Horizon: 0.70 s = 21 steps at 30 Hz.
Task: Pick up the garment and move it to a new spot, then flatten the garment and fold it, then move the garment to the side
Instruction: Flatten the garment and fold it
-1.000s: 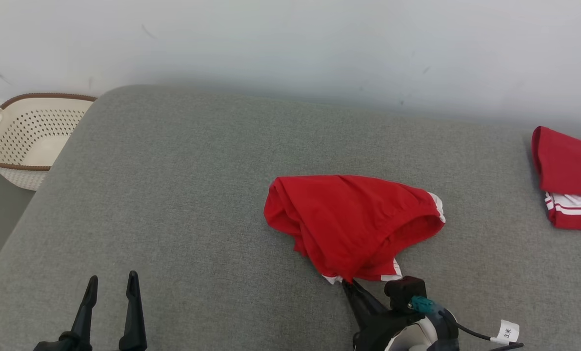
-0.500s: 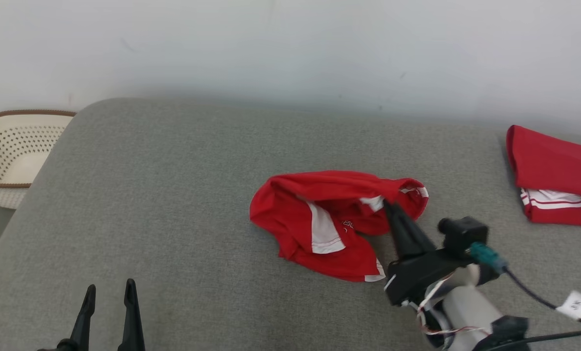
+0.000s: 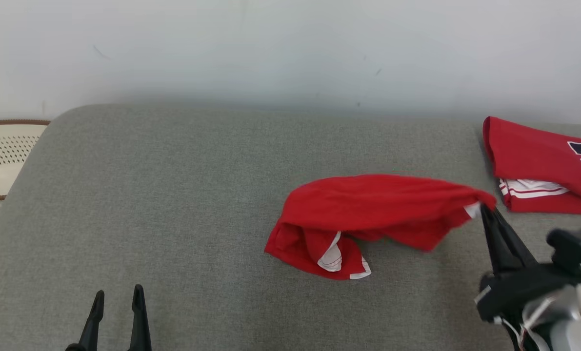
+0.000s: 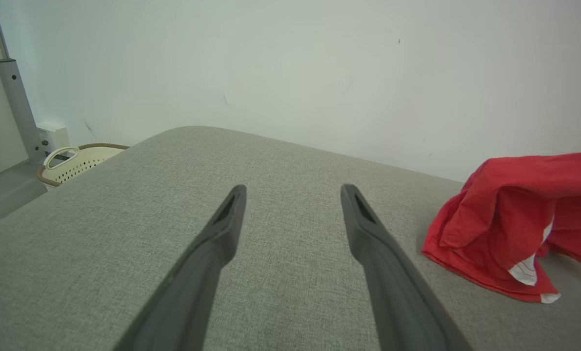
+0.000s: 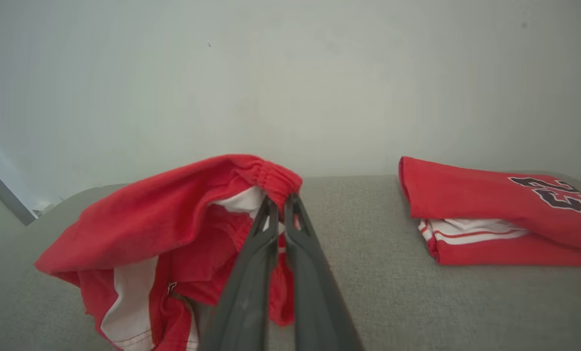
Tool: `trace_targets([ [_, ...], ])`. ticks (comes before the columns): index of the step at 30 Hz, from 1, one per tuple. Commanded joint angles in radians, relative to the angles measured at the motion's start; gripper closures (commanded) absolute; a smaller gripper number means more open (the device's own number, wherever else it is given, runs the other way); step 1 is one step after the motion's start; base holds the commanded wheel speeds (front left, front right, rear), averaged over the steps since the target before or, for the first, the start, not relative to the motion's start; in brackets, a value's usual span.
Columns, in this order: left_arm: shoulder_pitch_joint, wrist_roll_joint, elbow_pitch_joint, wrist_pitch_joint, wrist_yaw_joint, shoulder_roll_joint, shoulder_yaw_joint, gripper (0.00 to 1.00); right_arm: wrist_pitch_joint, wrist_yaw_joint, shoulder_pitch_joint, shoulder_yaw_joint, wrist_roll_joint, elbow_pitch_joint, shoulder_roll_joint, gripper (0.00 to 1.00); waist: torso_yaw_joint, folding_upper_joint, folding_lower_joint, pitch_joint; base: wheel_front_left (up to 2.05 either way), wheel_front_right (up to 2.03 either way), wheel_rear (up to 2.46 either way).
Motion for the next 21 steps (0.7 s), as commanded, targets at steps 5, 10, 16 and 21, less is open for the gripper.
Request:
trace_targets([
  [5,0.0,-0.012,0.005,-0.004,0.003,0.0,0.004,0.0,0.113,0.0,0.142,-0.071,-0.004,-0.109,0.036,1.0,-0.011,0.0,0.0,0.01,0.0,0.0,0.0],
  [10,-0.016,-0.015,0.007,-0.004,0.004,0.0,-0.012,0.0,0.207,0.0,0.243,-0.108,0.017,-0.18,0.063,1.0,-0.016,0.0,0.0,0.016,0.0,0.0,0.0],
  [16,-0.005,-0.013,0.012,-0.004,0.0,0.0,-0.009,0.0,0.284,0.0,0.302,-0.075,0.05,-0.274,0.048,1.0,-0.023,0.0,0.0,0.017,0.0,0.0,0.0],
  [21,-0.003,-0.012,0.008,-0.004,0.0,0.0,-0.001,0.0,0.362,0.0,0.309,-0.029,0.125,-0.408,0.025,1.0,-0.03,0.0,0.0,0.025,0.0,0.0,0.0],
])
